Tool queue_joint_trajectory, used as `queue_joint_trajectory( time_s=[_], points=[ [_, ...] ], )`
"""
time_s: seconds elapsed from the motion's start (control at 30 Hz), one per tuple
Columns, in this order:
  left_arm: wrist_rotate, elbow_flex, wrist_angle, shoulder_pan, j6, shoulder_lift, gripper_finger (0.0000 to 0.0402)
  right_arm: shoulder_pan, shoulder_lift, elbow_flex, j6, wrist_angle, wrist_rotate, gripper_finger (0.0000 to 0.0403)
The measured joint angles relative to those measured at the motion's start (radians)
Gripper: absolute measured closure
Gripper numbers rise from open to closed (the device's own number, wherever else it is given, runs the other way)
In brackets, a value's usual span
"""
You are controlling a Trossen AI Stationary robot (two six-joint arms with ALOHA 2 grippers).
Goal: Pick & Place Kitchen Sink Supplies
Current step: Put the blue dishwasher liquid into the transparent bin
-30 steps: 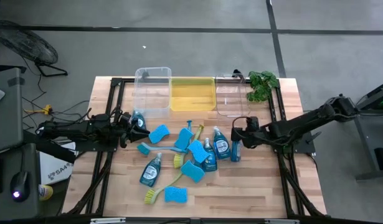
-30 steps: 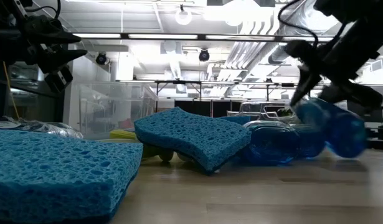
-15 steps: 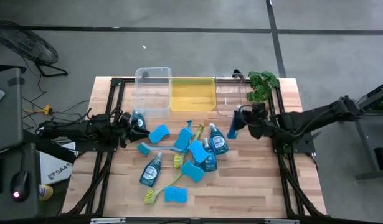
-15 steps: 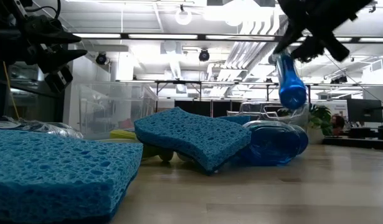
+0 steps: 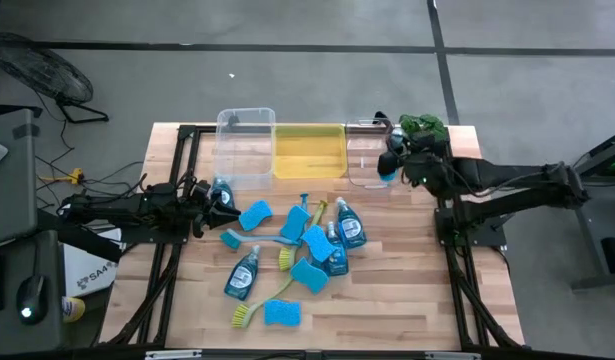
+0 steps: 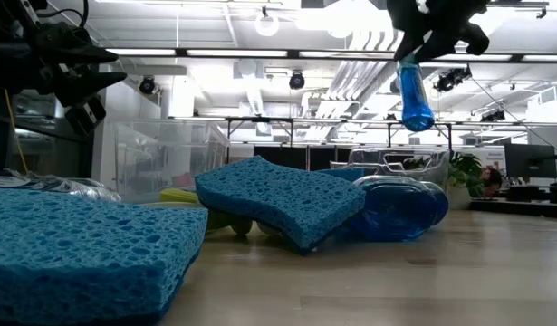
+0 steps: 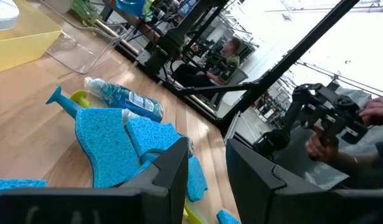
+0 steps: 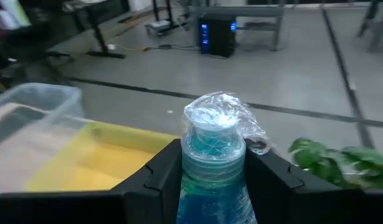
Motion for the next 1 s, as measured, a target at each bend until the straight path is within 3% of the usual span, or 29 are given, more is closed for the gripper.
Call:
queue_joint_trajectory(
  time_s=[0.27,0.5,0.73,1.0],
  points=[
    [0.000,0.000,0.000,0.000,0.000,0.000,0.0296,-0.133,0.041,-0.001,-0.173,0.096,-0.058,0.0269],
    [0.000,0.000,0.000,0.000,0.000,0.000,0.0296,-0.215,0.134,-0.001,-0.288,0.247,-0.169,0.0266],
    [0.000,0.000,0.000,0.000,0.000,0.000,0.0296,-0.296,0.258,-0.001,-0.302,0.390,-0.225,0.0268],
    [0.000,0.000,0.000,0.000,0.000,0.000,0.0296,-0.350,0.389,-0.002,-0.288,0.532,-0.211,0.0268]
  ],
)
